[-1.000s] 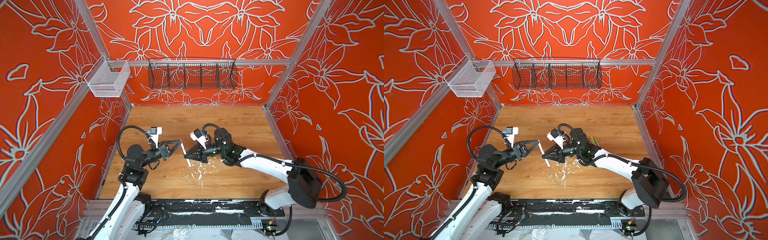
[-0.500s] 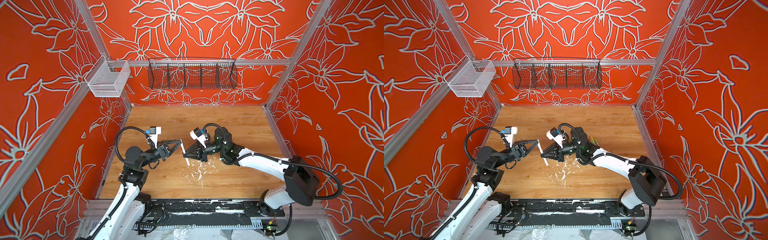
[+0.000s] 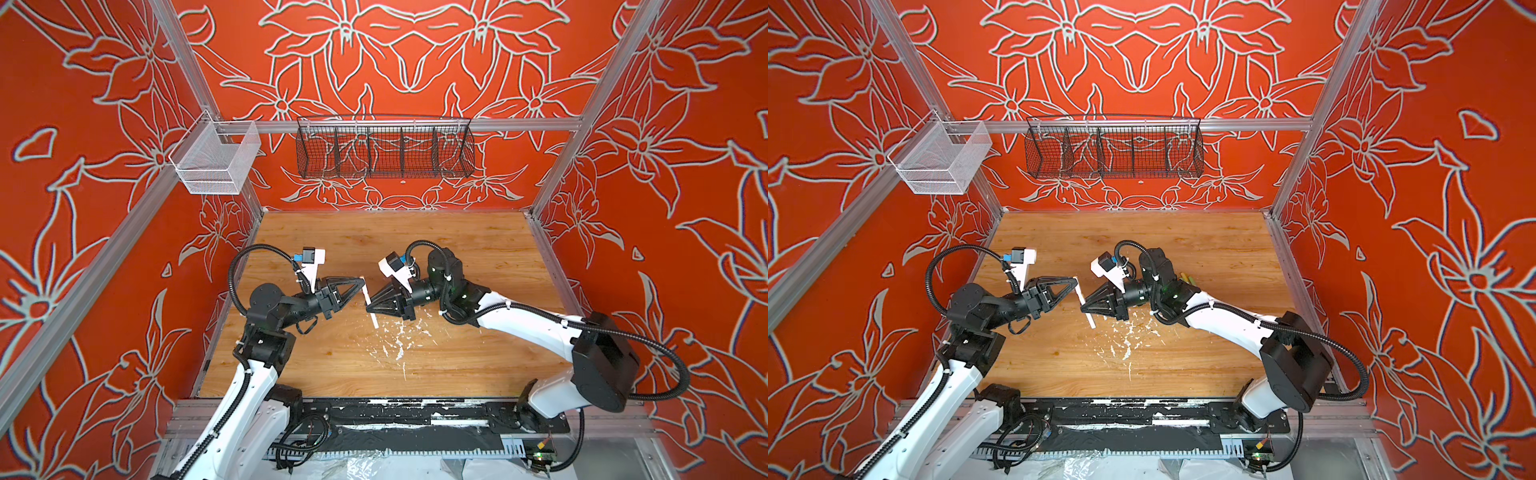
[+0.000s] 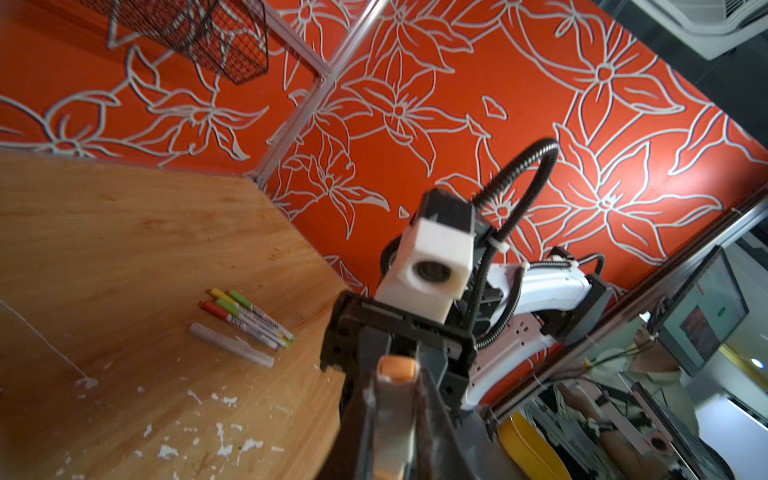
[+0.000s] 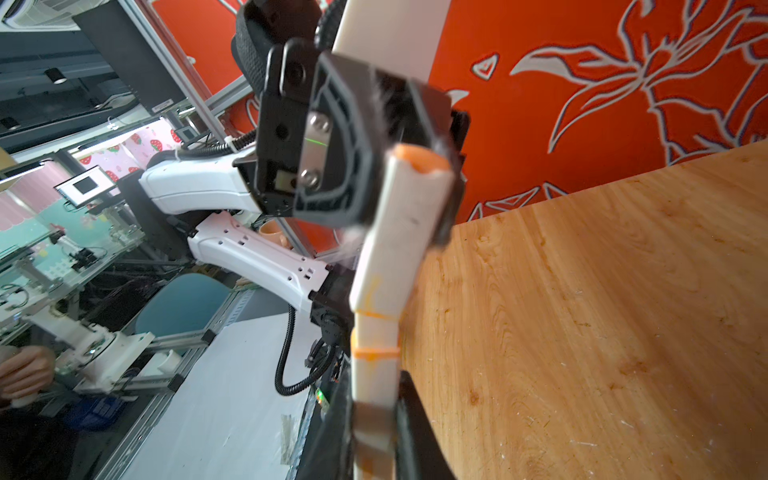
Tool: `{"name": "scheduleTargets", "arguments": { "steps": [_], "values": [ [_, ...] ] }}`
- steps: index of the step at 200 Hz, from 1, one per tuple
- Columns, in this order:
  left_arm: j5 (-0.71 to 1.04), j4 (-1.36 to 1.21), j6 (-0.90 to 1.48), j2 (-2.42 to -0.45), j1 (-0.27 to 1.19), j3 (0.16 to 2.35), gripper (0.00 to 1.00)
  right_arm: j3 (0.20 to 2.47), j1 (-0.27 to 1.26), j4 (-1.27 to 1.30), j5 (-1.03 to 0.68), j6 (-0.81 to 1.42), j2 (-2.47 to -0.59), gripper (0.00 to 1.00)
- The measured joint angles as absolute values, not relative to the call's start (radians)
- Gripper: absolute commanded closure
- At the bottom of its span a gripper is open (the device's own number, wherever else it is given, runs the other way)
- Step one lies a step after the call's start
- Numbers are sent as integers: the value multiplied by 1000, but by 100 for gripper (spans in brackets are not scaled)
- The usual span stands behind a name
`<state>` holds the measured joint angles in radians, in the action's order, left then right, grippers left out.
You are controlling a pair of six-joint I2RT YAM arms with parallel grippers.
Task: Insert the pens into the pen caps
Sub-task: 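Push the cap further down with the left gripper while the right holds the marker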
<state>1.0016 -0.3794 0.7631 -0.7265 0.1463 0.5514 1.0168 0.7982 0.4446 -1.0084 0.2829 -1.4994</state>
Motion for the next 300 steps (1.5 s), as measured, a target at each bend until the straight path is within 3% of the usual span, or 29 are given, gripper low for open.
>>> {"name": "scheduleTargets", "arguments": {
  "steps": [21,68,88,123,157,219,270,293,300],
  "values": [
    [1041,-302,732,-733,152,556,53,1050,789,460,-998,273,-1489,100],
    [1073,-213,697,-747,152,585,40,1067,780,476,-990,259,-1464,100],
    [1076,-195,686,-743,149,603,30,1067,780,469,-990,248,-1464,100],
    [1073,-163,669,-719,98,667,25,1071,780,439,-996,234,-1464,100],
    [1086,-165,647,-741,79,719,26,1071,780,419,-1048,235,-1464,100],
    [1148,-135,578,-842,78,809,46,1086,788,384,-1134,249,-1481,100],
    [1190,-89,533,-859,78,837,86,1088,792,362,-1144,275,-1506,100],
    [1203,-68,500,-859,79,844,100,1096,792,347,-1144,293,-1508,100],
    [1203,-62,489,-858,78,847,100,1100,792,340,-1144,294,-1509,100]
  ]
}}
